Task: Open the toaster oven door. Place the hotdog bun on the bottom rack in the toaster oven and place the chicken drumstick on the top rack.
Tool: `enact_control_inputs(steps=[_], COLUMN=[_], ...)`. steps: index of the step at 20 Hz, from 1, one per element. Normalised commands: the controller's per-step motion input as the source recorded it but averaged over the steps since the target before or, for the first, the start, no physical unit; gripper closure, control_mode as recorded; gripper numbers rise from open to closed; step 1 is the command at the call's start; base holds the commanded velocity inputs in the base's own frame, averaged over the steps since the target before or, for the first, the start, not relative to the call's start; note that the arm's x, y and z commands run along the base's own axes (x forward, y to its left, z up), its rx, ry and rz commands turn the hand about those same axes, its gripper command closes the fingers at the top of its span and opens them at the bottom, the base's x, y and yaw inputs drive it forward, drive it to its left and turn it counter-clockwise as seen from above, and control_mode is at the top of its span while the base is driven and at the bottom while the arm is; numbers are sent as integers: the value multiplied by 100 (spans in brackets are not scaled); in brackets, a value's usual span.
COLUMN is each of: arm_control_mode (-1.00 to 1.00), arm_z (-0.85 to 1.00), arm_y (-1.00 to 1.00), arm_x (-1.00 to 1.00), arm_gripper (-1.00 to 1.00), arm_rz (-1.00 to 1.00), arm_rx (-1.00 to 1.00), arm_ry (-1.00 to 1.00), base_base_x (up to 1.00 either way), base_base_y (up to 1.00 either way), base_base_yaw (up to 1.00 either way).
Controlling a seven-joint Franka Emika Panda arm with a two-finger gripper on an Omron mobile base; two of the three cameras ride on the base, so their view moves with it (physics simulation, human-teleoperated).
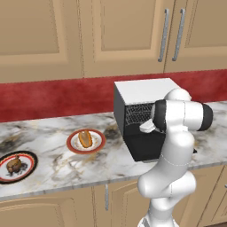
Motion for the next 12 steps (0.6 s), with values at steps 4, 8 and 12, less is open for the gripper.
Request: enact_control_inputs(steps=[4, 8, 12], arm_control_mode=[-100, -100, -100], arm_z=[-18, -24, -21], arm_y=[9, 14, 16], arm_x=[-14, -13, -9], arm_gripper=[-100, -100, -100], arm_rz=[0, -2, -3], arm_rx=[0, 0, -1], arm_ry=[0, 4, 6], base_base_x=[0, 0, 0], base_base_y=[0, 0, 0], base_base_yaw=[0, 0, 0])
